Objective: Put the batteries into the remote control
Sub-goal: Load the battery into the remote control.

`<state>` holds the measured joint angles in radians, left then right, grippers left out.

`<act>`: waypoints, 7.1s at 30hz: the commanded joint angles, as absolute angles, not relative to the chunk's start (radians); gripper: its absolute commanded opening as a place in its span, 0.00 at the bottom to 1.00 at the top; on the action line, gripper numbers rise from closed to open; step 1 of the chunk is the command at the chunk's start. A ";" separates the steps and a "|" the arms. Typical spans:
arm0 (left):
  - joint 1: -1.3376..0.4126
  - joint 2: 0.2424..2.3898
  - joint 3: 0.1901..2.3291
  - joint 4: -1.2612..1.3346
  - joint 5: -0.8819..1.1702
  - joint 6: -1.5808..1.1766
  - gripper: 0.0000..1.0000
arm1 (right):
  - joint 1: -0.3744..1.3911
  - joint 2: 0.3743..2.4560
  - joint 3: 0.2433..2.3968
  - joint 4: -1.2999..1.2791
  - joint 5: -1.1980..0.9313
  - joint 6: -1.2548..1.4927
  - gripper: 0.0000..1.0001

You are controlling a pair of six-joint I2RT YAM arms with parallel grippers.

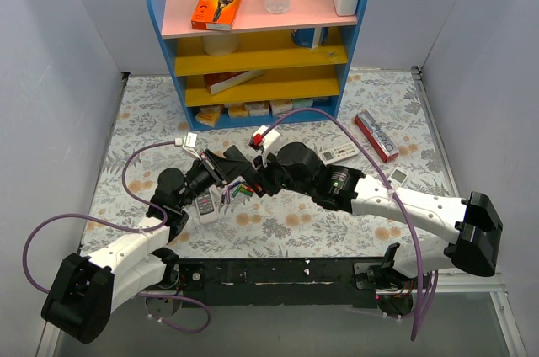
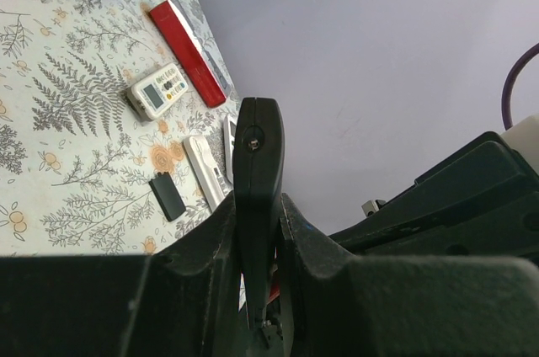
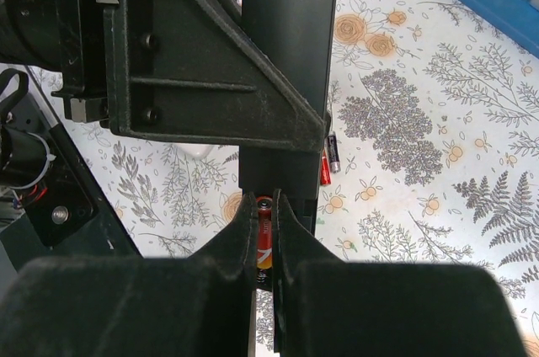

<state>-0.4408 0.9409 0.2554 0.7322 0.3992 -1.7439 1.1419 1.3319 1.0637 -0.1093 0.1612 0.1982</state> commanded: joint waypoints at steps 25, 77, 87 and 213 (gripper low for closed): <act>-0.443 0.902 0.313 0.775 0.448 -1.743 0.00 | 1.154 1.319 1.072 -0.152 0.215 0.296 0.29; -0.443 1.006 0.537 0.561 0.773 -1.597 0.00 | 1.154 1.170 1.233 -0.448 -0.157 -0.594 0.37; -0.443 1.019 0.569 0.526 0.815 -1.562 0.00 | 1.150 1.195 1.221 -0.391 -0.137 -0.591 0.29; -0.445 1.103 0.621 0.597 0.792 -1.540 0.00 | 1.037 1.281 1.174 -0.446 -0.265 -0.581 0.12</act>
<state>-0.4427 1.1225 0.5568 0.5678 0.7967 -1.5360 1.0409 1.2644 1.1717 -0.4164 -0.2577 -0.5812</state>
